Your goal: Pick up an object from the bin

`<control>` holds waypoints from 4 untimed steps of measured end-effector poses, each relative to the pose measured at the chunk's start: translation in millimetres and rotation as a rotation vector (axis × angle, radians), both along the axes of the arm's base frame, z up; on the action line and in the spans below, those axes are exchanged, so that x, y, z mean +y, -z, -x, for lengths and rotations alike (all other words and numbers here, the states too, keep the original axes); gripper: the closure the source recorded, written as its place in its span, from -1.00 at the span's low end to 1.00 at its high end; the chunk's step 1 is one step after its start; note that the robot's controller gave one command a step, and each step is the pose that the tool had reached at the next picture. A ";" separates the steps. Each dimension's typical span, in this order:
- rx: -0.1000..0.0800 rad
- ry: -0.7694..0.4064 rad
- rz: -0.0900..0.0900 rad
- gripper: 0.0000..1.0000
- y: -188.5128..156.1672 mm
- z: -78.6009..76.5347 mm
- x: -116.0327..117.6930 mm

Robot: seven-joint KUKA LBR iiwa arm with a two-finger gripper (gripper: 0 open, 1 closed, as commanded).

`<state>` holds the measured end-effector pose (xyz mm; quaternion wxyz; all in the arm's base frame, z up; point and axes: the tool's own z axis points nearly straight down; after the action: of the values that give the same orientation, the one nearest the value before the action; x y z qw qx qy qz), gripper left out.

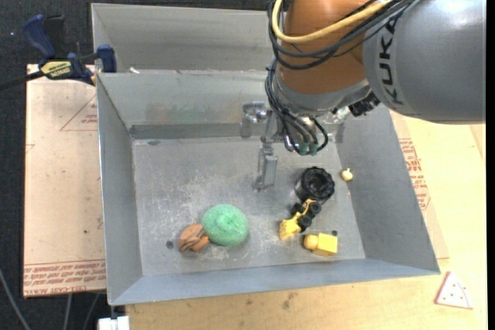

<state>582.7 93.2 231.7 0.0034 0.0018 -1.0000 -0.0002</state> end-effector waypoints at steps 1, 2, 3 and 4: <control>-0.008 0.002 -0.001 -1.00 -4.9 -1.2 -0.4; -0.015 -0.057 -0.001 -1.00 25.2 13.1 -0.1; -0.013 -0.252 -0.001 -1.00 83.9 17.1 8.2; -0.002 -0.363 -0.002 -1.00 111.6 20.8 9.8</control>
Offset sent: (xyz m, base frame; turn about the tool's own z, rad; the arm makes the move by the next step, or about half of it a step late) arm -0.0456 -0.0003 -0.0906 -0.1739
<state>561.9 103.0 120.1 0.0025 0.1822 -0.9833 -0.0006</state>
